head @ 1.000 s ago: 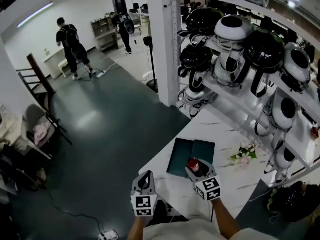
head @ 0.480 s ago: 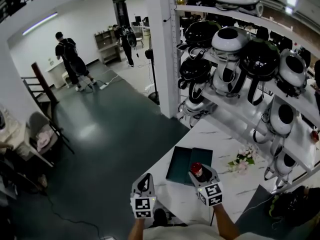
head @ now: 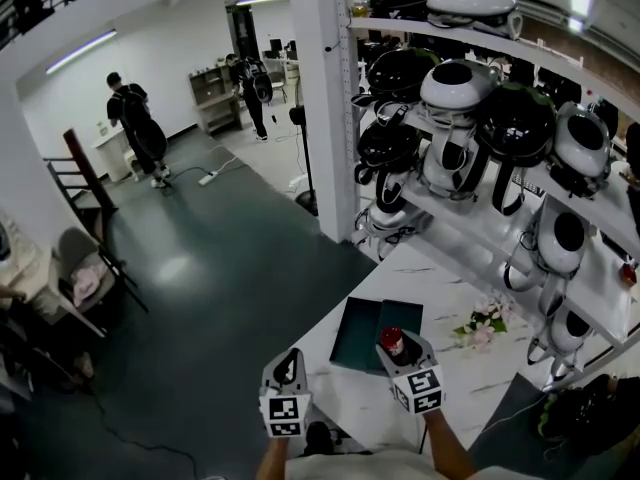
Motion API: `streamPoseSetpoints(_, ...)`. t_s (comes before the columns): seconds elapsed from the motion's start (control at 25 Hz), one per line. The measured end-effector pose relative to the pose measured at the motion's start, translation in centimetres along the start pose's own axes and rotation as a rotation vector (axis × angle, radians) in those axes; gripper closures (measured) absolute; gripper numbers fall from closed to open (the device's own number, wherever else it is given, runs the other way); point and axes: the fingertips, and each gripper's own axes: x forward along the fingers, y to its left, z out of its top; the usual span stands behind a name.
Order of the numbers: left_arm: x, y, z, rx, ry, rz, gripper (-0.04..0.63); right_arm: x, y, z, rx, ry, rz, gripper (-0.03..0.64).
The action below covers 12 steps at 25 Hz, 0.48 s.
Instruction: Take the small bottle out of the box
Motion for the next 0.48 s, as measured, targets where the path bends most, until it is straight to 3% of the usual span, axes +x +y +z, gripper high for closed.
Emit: streamPoseSetpoints(0.48, 0.3, -0.09, -0.22, 0.001, 0.006, -0.002, 0.577, 0.27, -0.3, -0.12, -0.002, 0.005, -0.007, 0.38)
